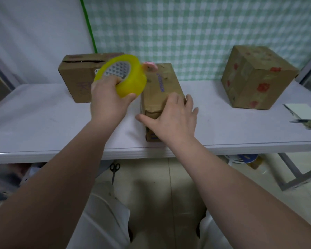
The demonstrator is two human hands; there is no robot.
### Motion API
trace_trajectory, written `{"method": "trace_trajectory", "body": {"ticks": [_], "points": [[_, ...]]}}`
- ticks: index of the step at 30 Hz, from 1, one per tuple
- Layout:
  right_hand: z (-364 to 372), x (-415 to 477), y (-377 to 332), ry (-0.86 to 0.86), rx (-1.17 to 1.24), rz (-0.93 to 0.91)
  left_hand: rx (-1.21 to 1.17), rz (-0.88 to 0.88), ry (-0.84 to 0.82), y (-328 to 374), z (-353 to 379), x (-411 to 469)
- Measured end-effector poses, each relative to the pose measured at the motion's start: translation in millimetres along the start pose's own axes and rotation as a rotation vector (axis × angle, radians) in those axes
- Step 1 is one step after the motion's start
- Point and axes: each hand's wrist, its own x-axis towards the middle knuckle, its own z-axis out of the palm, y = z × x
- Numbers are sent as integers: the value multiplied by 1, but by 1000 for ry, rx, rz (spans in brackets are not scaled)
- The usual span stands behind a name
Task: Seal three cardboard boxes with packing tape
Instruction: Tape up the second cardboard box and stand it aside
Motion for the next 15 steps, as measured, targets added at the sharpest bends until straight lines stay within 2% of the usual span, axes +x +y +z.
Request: {"method": "trace_trajectory", "body": {"ticks": [3,8,12,15], "points": [[4,5,-5,41,-7,53,43,-126,-2,-21,-3,-10],[3,17,5,57,179,137,103,-270,-100,-41,2,-33],[-5,19,21,107,400,184,131,-341,-190,-51,11,-44],[-9,24,34,113,644,313,171,-392,-223,-54,16,-49]]}}
